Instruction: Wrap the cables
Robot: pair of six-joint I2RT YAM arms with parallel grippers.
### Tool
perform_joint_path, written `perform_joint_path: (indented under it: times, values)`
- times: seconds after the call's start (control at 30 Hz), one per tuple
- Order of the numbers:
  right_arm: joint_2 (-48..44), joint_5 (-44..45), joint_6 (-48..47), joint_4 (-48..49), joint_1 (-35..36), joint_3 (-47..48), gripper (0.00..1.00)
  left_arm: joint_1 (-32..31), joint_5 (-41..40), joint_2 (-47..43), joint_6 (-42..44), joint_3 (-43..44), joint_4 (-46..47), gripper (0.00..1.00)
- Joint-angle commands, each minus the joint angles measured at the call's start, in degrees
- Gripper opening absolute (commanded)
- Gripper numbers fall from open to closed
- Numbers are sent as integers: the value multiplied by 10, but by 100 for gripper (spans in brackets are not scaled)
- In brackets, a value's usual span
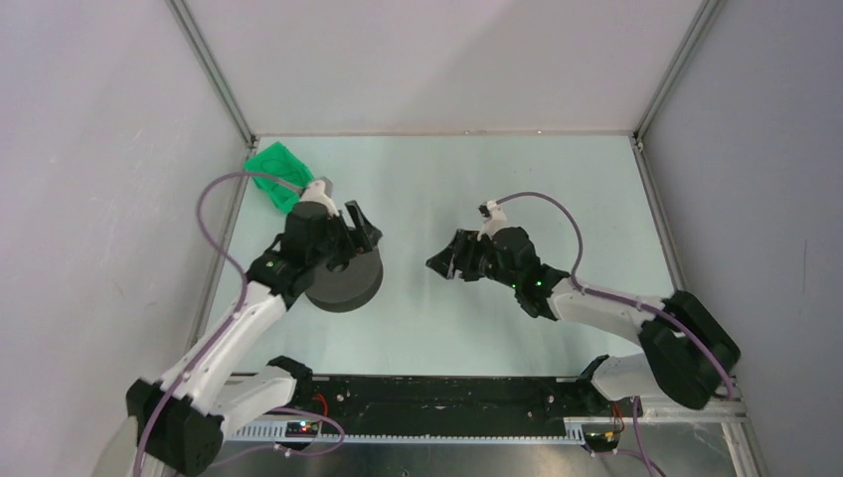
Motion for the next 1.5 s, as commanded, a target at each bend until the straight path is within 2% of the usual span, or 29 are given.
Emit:
perform_joint_path:
  times: [0.0,0.1,0.2,0.3,0.63,0.8,1.0,1.07,1.13,1.17,1.2,1.27,1.3,1.4,1.47]
  values:
    - [79,-55,72,190,10,-1,72,-1,-162,-90,53,53,-47,85]
    - [164,-76,115,311,11,12,68,1,-220,-127,116,69,-103,87]
    - [237,-95,160,361,12,50,66,1,-275,-181,150,69,-129,87]
    - [313,-111,186,399,14,79,65,1,-293,-240,171,48,-135,87]
    - [443,-132,204,361,30,201,64,0,-315,-306,225,-45,-139,89]
    - [487,-129,225,336,39,251,63,0,-311,-312,227,-43,-139,90]
    - [525,-124,263,359,43,267,59,0,-287,-306,226,-43,-139,90]
    - [528,-125,262,353,43,275,54,-1,-287,-307,226,-43,-138,90]
    - [527,-129,261,352,41,279,41,0,-287,-308,226,-44,-138,90]
    - [524,-138,261,351,39,279,29,0,-286,-308,226,-44,-138,90]
    - [521,-146,258,351,34,278,24,0,-283,-308,226,-44,-138,90]
    - [510,-172,256,349,23,274,3,0,-280,-308,226,-45,-138,90]
    - [504,-185,253,350,15,269,1,-1,-278,-308,226,-45,-138,90]
    - [439,-195,232,345,0,219,0,0,-278,-308,224,-46,-138,90]
    - [373,-183,195,298,-12,182,0,0,-280,-308,222,-46,-138,89]
